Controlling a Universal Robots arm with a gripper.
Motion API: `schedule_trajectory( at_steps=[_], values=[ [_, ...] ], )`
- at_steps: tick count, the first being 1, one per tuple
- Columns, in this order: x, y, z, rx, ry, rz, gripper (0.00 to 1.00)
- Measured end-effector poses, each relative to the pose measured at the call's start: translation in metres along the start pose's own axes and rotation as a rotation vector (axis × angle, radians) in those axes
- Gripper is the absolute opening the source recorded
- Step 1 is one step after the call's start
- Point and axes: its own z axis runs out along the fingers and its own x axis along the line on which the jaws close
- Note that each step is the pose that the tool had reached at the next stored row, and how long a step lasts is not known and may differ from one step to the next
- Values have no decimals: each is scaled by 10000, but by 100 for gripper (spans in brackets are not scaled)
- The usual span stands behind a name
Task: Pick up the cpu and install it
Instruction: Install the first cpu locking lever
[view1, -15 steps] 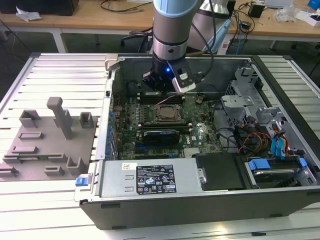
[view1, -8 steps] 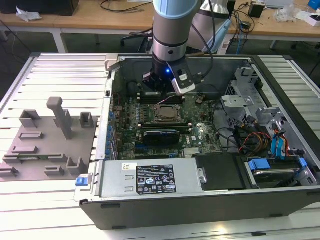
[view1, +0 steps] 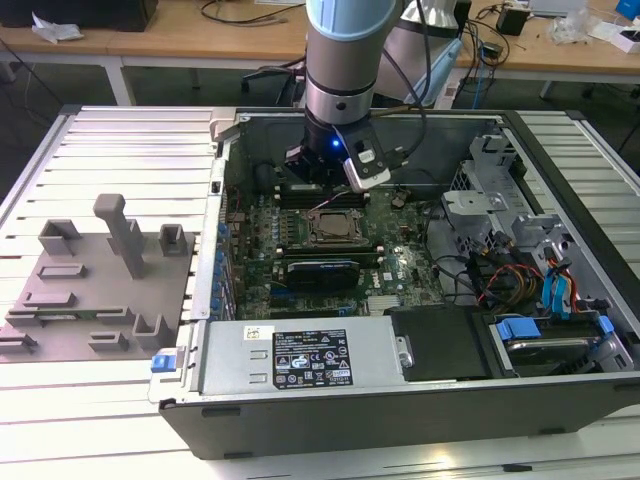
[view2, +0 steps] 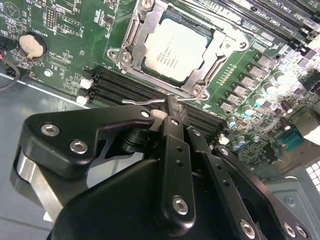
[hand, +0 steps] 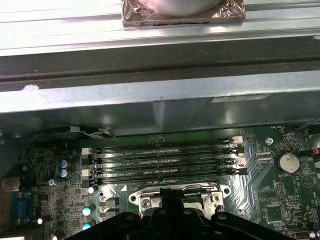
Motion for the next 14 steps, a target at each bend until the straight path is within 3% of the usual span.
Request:
schedule_trajectory(
  at_steps=[6, 8, 9, 11, 14],
  values=[
    [-4, -11, 58, -19, -1, 1, 11],
    [-5, -13, 69, -93, 1, -2, 11],
    [-5, -14, 73, -198, 2, 0, 11],
    [-5, -15, 81, -287, 1, 1, 11],
    [-10, -21, 113, -346, -40, -10, 11]
  ],
)
